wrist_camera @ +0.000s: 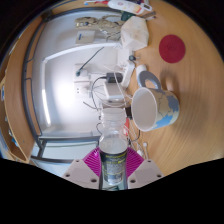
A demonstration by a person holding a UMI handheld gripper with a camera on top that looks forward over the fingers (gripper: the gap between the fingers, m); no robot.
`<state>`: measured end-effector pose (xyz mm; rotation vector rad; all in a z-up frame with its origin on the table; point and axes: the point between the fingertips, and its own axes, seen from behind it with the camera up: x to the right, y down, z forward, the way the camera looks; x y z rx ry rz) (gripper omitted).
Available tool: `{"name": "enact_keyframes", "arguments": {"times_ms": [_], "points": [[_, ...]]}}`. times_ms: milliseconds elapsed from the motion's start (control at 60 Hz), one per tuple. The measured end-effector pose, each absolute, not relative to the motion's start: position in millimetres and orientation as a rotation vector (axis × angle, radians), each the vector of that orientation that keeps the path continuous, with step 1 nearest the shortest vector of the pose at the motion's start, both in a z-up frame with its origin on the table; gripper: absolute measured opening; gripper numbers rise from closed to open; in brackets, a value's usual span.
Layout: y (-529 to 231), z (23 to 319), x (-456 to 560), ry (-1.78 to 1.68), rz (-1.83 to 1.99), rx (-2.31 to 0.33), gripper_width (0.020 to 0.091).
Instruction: Pour water
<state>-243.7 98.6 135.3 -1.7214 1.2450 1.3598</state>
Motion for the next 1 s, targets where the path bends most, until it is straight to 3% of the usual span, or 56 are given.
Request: {"name": "enact_keyframes", "arguments": {"times_ms": [333,583,767,883,1000], "points": [[106,134,-242,1.704,1.651,-1.579,0.0274],[102,135,-243,1.703,1.633,-1.637,0.0276],[97,170,-217,1.192,1.332,-1.838,0.0275],[88,180,-167,0.691,0.876,-2.034,0.0274],[94,215,-81,0.339,0.380,-1.950,0.0275]]}}
